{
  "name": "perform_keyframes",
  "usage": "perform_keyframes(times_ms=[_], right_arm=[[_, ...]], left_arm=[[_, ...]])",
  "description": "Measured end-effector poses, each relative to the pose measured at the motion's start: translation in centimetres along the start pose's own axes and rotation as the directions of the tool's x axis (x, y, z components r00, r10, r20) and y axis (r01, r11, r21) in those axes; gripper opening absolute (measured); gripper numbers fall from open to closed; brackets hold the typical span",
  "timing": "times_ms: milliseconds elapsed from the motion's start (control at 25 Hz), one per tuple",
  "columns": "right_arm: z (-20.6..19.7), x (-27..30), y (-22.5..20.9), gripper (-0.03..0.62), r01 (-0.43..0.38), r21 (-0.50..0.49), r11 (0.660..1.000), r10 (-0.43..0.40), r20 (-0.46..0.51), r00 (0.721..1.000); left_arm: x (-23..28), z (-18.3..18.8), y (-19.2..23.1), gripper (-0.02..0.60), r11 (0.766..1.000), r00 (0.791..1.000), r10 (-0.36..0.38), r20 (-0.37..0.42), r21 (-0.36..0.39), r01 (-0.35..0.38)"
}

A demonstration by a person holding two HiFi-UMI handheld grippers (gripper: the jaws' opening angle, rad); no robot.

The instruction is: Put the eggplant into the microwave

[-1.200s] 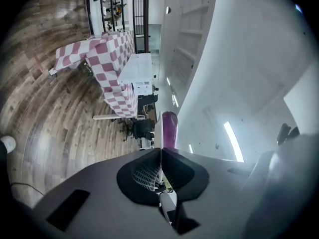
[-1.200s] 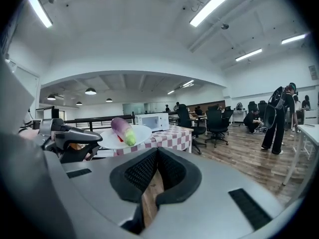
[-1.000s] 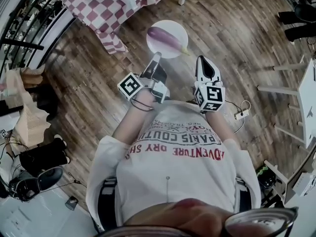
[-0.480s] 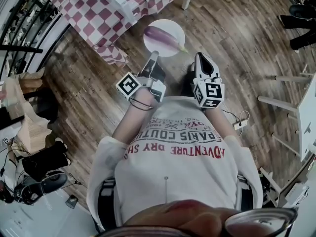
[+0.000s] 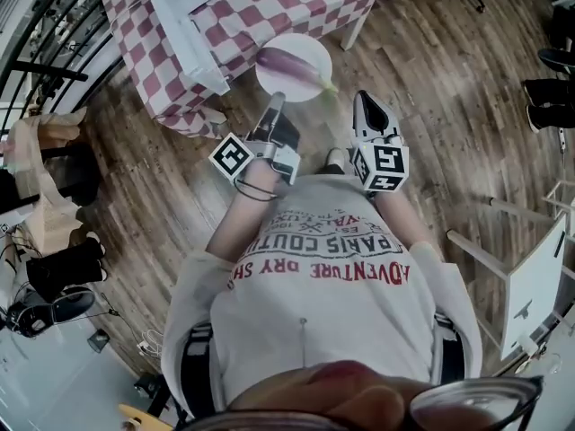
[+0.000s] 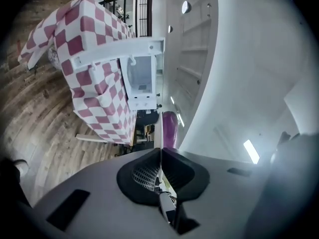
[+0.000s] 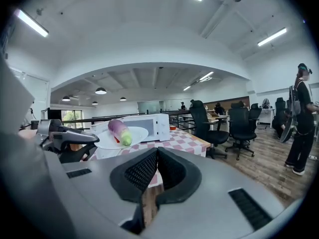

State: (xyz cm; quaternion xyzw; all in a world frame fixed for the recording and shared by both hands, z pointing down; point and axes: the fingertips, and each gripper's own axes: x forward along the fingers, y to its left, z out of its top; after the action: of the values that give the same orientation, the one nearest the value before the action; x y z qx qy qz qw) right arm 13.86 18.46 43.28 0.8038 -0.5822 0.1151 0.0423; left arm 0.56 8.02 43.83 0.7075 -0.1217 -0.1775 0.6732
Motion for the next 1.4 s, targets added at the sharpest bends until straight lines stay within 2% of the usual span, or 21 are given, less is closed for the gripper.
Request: perform_keyframes(times_ms=[240,440,720,960,1200,1400], right_arm=[[1.1,5.7,-8.6,0.025,-0.069,-0.022,0.997,0.068,-0.041,0.997],[0.6,11.4,-11.4,0.025,-0.121,0.011,0.993,0.121,-0.073,0.99],[0.9,19.7,-9.4,0.025,-0.235,0.005,0.972,0.234,-0.086,0.968],[3.0,28.2,-6.7,0.025,-0.321,-0.02,0.947,0.319,-0.082,0.944],[5.7,37.5,-5.2,0.025,-0.358,-0.066,0.931,0.352,-0.091,0.932],[6.9,42.9,-3.8,0.025,-0.396,-0.091,0.914,0.388,-0.094,0.917]], left_arm=[[8.5,-2.0,1.2,0.029,0.999,0.996,0.004,0.088,-0.042,0.0],[12.3,-0.8,3.4,0.029,0.997,0.987,0.058,0.147,-0.056,-0.05],[15.9,6.0,5.0,0.029,0.997,0.965,0.071,0.251,-0.046,-0.062],[20.0,12.6,6.2,0.031,0.997,0.952,0.077,0.296,-0.045,-0.067],[24.4,18.7,6.7,0.029,0.997,0.946,0.072,0.315,-0.056,-0.058],[26.2,22.8,7.8,0.029,0.996,0.93,0.081,0.358,-0.059,-0.064]])
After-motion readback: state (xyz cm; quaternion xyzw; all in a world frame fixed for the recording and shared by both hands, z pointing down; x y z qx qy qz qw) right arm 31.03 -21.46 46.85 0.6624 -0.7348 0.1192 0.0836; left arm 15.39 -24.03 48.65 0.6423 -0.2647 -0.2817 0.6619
